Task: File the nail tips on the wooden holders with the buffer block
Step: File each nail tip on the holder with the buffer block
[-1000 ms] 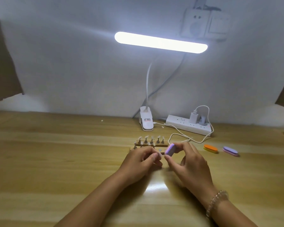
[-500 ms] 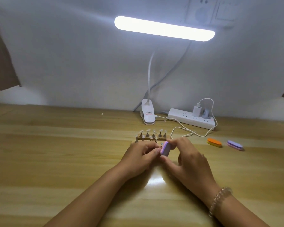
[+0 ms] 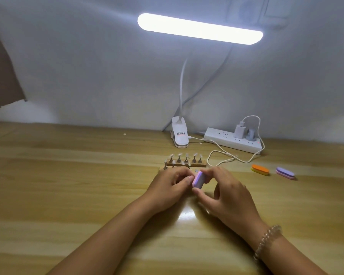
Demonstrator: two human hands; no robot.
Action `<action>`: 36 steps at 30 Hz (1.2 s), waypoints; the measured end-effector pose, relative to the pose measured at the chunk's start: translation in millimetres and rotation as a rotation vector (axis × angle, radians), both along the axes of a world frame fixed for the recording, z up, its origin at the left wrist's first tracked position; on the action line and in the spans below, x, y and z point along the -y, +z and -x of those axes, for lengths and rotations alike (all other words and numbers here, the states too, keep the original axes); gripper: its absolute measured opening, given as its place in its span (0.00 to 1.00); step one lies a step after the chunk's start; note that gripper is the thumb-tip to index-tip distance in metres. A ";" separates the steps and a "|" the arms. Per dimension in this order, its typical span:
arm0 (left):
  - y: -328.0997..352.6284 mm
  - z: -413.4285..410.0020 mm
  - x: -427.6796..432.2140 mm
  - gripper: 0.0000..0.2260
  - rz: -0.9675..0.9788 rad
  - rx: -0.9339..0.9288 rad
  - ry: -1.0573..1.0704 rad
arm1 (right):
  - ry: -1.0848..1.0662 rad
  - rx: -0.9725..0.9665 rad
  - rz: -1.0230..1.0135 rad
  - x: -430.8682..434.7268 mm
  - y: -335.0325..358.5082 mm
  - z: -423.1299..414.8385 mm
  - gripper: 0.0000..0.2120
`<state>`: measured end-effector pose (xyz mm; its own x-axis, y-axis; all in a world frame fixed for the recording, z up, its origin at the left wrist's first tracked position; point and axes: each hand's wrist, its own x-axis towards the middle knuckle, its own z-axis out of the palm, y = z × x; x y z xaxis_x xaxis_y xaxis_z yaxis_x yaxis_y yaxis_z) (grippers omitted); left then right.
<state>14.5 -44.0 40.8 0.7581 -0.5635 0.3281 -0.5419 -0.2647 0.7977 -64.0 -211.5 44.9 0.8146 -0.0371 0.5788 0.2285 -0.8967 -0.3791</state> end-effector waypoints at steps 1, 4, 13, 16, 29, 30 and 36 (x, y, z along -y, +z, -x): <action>0.3 0.2 0.3 0.08 0.001 -0.003 0.008 | 0.001 -0.009 0.009 -0.8 -0.4 1.0 0.17; 3.3 3.2 1.5 0.08 0.042 -0.066 0.008 | -0.057 -0.002 -0.056 0.8 3.5 1.2 0.17; 2.5 3.5 -2.5 0.08 0.032 -0.090 0.013 | -0.056 0.005 -0.073 -2.7 6.8 1.7 0.19; 1.6 4.1 -3.3 0.06 0.043 -0.101 0.017 | 0.009 0.003 0.009 -5.2 6.7 4.9 0.19; -0.1 2.0 -6.6 0.06 0.064 -0.108 0.002 | 0.035 -0.035 -0.063 -1.6 5.1 4.1 0.14; -0.2 2.1 -6.0 0.06 0.067 -0.104 -0.001 | 0.035 -0.044 -0.095 -0.7 5.8 4.1 0.14; 2.2 4.3 -5.7 0.07 0.028 -0.071 0.005 | 0.073 -0.080 -0.106 -2.0 9.1 7.2 0.15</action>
